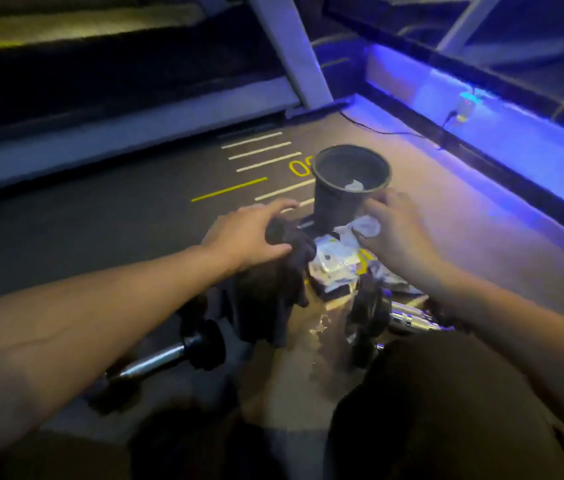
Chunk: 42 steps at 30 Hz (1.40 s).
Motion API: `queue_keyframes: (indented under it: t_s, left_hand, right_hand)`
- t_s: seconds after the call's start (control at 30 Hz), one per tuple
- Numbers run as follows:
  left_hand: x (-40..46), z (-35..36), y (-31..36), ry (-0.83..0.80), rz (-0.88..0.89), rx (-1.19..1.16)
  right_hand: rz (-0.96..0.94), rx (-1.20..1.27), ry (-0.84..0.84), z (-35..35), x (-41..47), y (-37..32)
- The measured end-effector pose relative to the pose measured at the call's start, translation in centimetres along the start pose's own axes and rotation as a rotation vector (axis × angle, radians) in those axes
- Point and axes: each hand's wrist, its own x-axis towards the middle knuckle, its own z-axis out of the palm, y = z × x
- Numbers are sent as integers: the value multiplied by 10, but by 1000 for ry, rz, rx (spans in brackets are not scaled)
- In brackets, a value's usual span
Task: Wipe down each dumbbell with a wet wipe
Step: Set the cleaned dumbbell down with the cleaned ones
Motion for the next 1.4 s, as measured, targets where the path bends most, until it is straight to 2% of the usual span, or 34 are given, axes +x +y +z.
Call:
queue_keyframes:
  t_s: [0.27, 0.53, 0.63, 0.77, 0.97, 1.27, 1.4]
  left_hand:
    - [-62, -65, -97, 114, -181, 45]
    - [-118, -108, -186, 123, -306, 134]
    - [-135, -111, -218, 124, -368, 130]
    - [-152, -95, -259, 116, -447, 79]
    - [-168, -41, -305, 44, -526, 31]
    - [-177, 43, -343, -71, -635, -70]
    - [-179, 72, -354, -130, -698, -116]
  right_hand:
    - [-212, -95, -37, 14, 63, -108]
    - [-431, -130, -123, 62, 108, -205]
    - [-484, -65, -152, 90, 117, -233]
    - [-431, 34, -223, 137, 118, -254]
    - [-363, 49, -357, 211, 107, -265]
    - [-125, 152, -512, 305, 80, -263]
    - [-96, 176, -583, 339, 64, -258]
